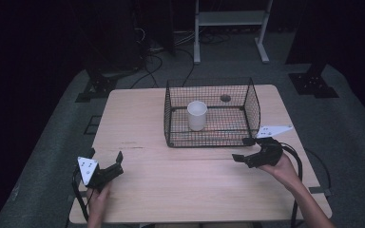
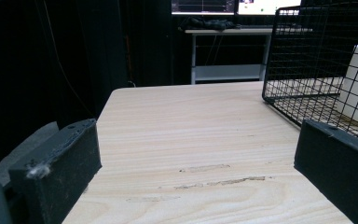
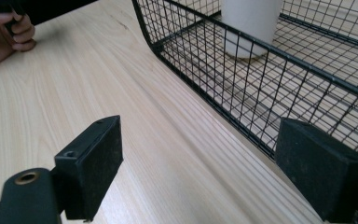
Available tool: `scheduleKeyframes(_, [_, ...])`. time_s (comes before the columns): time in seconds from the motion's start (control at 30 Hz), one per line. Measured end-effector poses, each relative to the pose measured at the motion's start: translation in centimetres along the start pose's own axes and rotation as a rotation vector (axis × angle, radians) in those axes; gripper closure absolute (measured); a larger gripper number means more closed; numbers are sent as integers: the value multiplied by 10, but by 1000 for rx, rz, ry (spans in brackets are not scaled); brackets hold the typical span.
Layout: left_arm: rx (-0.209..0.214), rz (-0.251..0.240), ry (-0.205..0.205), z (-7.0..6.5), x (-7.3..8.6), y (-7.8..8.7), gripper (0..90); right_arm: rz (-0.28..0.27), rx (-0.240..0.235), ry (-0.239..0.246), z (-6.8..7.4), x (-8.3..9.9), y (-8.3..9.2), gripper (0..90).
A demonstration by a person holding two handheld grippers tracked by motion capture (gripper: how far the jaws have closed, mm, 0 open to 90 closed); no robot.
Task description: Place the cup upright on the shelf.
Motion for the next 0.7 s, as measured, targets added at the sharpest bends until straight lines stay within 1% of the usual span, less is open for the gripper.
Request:
scheduleKeyframes(0.17, [-1,0,1,0,0,0,0,0,17,7,1,4,2,142])
scheduleKeyframes(0.23, [-1,0,1,0,0,0,0,0,37,12,1,9,2,142])
scheduleKeyframes(0.3, [-1,0,1,0,0,0,0,8,33,-2,1,15,2,141])
scheduleKeyframes(0.37, [-1,1,1,0,0,0,0,4,35,-7,2,19,4,142])
scheduleKeyframes(0.4, [-2,1,1,0,0,0,0,-7,45,-2,3,21,6,142])
scheduleKeyframes(0.47, [-2,1,1,0,0,0,0,-20,50,-3,4,24,8,142])
scheduleKeyframes(0.57, [-2,0,0,0,0,0,0,-26,46,-15,5,30,11,142])
scheduleKeyframes(0.6, [-2,1,-1,0,0,0,0,-35,56,-13,6,32,12,142])
scheduleKeyframes(0.7, [-2,1,0,0,0,0,0,-59,58,-24,8,39,16,142])
Point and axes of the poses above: each handheld gripper's, and its own axes: y roughly backward along the jaws, x roughly out of its underside, z roughly to its left, the point moved 2 cm from there along -y, roughly forward along the jaws, and after that the axes turned 4 degrees about z, right-handed, at the moved point
